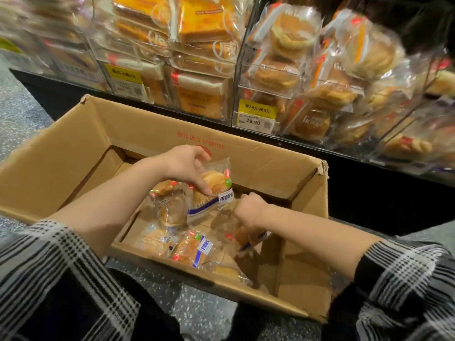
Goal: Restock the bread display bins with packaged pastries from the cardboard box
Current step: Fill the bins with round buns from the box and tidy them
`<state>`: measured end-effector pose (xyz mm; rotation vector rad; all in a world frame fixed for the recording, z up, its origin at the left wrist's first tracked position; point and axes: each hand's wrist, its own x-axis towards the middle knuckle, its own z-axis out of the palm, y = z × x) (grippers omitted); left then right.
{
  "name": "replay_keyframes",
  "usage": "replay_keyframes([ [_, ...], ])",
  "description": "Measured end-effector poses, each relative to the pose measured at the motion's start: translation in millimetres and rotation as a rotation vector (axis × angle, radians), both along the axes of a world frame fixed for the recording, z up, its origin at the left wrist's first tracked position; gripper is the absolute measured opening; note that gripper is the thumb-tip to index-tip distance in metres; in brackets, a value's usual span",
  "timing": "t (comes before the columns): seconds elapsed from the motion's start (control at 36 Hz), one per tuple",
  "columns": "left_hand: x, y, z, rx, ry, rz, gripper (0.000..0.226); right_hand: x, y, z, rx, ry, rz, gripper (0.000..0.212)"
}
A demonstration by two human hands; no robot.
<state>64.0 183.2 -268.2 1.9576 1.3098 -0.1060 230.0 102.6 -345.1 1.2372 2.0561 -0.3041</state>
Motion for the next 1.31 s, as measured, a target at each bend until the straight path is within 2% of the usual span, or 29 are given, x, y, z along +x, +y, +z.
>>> replay_keyframes([
  [0.06, 1.8, -1.9, 6.9, 0.036, -0.074, 0.077, 0.073, 9.6, 4.4, 24.8, -0.005, 0.117, -0.124, 0.054],
  [0.14, 9.0, -1.9, 15.0, 0.133, -0.189, 0.182, 0.063, 33.3, 5.1, 52.9, -0.012, 0.322, -0.335, 0.06],
  [0.22, 24.8, -3.8, 25.5, 0.142, -0.356, 0.285, 0.058, 59.6, -0.7, 79.3, 0.059, 0.428, -0.449, 0.074],
  [0.36, 57.7, -11.7, 46.7, 0.178, -0.582, 0.342, 0.052, 107.3, -16.8, 115.7, 0.242, 0.529, -0.534, 0.072],
  [0.5, 96.2, -24.6, 62.9, 0.204, -0.793, 0.345, 0.07, 144.5, -41.3, 157.7, 0.414, 0.648, -0.599, 0.068],
  [0.61, 131.9, -31.7, 74.5, 0.133, -0.99, 0.35, 0.078, 179.2, -65.4, 191.1, 0.632, 0.772, -0.655, 0.052],
  [0.72, 164.1, -41.2, 83.8, 0.055, -1.148, 0.402, 0.079, 210.3, -80.0, 215.4, 0.892, 0.886, -0.701, 0.058],
  [0.86, 200.0, -52.1, 87.6, -0.045, -1.309, 0.46, 0.083, 257.3, -83.4, 239.6, 1.414, 0.992, -0.796, 0.055],
  [0.94, 219.0, -58.9, 88.9, -0.08, -1.348, 0.419, 0.089, 282.7, -79.2, 248.7, 1.58, 0.863, -0.913, 0.056],
  [1.0, 228.9, -61.8, 87.5, -0.091, -1.365, 0.39, 0.09, 292.2, -72.3, 249.7, 1.553, 0.67, -0.995, 0.058],
  [1.08, 237.3, -63.4, 82.3, -0.072, -1.364, 0.346, 0.092, 295.3, -57.8, 237.9, 1.397, 0.461, -1.099, 0.059],
  [1.22, 243.1, -59.2, 73.3, -0.026, -1.331, 0.28, 0.098, 300.0, -37.8, 203.2, 1.129, 0.567, -1.076, 0.074],
  [1.31, 245.1, -56.6, 65.0, 0.005, -1.289, 0.261, 0.097, 301.9, -26.9, 194.9, 1.148, 0.673, -1.096, 0.083],
])
